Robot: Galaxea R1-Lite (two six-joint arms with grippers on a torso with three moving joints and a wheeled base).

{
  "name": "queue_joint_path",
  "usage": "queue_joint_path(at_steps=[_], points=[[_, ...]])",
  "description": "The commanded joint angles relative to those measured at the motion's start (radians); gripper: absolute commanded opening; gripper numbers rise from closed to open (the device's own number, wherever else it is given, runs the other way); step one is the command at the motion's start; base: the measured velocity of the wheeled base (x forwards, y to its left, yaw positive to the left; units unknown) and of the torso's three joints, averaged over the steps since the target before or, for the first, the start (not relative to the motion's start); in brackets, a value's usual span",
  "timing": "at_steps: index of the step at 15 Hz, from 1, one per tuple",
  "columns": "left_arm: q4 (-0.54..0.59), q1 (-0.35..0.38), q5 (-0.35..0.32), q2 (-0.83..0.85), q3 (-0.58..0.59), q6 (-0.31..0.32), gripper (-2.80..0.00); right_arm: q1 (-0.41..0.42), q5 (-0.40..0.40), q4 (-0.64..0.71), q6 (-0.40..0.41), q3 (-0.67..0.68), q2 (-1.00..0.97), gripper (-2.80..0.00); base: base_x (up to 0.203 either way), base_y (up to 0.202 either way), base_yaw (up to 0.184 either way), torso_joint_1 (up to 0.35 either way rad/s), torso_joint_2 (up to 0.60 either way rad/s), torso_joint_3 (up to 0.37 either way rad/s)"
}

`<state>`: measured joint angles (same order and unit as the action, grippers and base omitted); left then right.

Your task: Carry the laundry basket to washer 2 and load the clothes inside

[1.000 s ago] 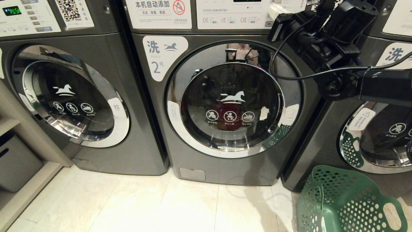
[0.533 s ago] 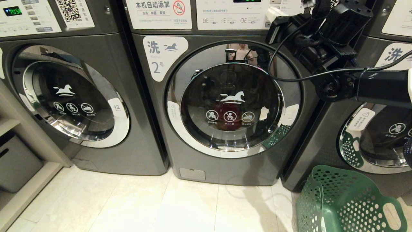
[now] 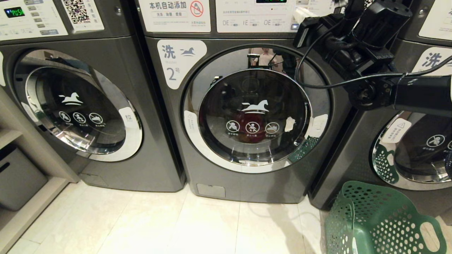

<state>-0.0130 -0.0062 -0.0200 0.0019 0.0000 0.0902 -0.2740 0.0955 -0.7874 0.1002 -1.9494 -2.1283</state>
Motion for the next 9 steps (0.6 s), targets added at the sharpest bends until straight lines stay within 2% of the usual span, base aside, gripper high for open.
queue_joint_path(at_steps=[1,5,9], points=[[-0.001,0.0,-0.001,0.0,0.006,0.002,-2.8,-0.001,0.002,-0.009,0.001,0.0,0.008,-2.8,0.0,0.0,0.0,0.0,0.0,0.0],[-0.001,0.0,-0.001,0.0,0.006,0.0,-2.8,-0.004,0.007,-0.007,0.003,0.012,0.025,-2.8,0.0,0.0,0.0,0.0,0.0,0.0],[-0.002,0.0,-0.001,0.0,0.006,0.0,-2.8,-0.013,0.017,-0.011,0.005,0.163,0.095,-2.8,0.0,0.0,0.0,0.0,0.0,0.0]])
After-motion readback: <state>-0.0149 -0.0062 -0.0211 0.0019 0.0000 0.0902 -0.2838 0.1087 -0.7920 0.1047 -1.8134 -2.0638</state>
